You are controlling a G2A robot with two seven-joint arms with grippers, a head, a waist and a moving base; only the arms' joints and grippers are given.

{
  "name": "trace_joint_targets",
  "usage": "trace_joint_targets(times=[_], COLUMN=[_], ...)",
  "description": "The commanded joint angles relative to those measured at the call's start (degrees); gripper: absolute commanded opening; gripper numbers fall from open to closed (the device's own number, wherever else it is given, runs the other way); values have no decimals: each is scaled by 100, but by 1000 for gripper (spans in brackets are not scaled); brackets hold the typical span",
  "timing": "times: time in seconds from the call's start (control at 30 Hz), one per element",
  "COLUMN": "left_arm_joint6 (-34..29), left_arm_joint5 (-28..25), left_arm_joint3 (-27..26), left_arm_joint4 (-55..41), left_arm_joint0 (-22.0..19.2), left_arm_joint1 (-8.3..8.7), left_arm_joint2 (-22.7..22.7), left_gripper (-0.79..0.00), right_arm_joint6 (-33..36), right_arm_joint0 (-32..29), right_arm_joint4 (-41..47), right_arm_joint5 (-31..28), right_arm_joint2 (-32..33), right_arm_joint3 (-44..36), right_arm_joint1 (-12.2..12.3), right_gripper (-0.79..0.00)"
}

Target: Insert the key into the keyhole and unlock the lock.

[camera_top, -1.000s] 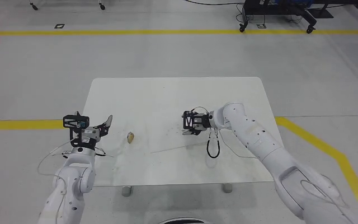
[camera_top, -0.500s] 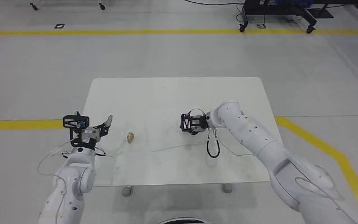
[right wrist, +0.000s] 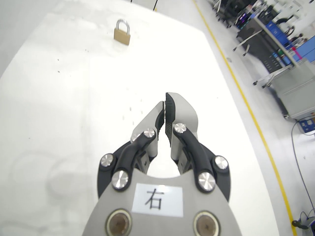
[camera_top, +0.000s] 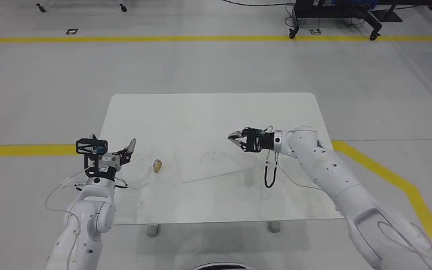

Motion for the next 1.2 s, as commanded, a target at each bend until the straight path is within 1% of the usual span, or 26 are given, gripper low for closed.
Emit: trace_joint_targets(times=[0.0,0.1,0.13,0.17,0.67,0.73,0.83,0.87,0.93,1.17], left_arm_joint6=[0,0,0,0,0,173,321,245,-136,-198], left_arm_joint5=[0,0,0,0,0,-77,-320,-460,-733,-765], left_arm_joint3=[0,0,0,0,0,-91,-228,-257,-311,-335], left_arm_joint4=[0,0,0,0,0,486,1244,1374,1612,1634], left_arm_joint0=[0,0,0,0,0,0,-20,-77,-236,-269], left_arm_joint1=[0,0,0,0,0,9,8,5,-3,-6], left_arm_joint2=[0,0,0,0,0,122,559,712,993,1027], left_gripper=[0,0,0,0,0,0,0,0,0,0], right_arm_joint6=[-415,-887,-1156,-1234,-1234,-1234,-1234,-1234,-1234,-1234], right_arm_joint0=[-308,-681,-782,-815,-815,-815,-815,-815,-815,-815], right_arm_joint4=[-16,89,104,115,115,115,115,115,115,115], right_arm_joint5=[8,-103,-182,-184,-184,-184,-184,-184,-184,-184], right_arm_joint2=[305,653,703,712,712,712,712,712,712,712], right_arm_joint3=[-279,-600,-737,-774,-774,-774,-774,-774,-774,-774], right_arm_joint1=[165,341,383,397,397,397,397,397,397,397], right_gripper=[-785,-785,-785,-785,-785,-785,-785,-785,-785,-785])
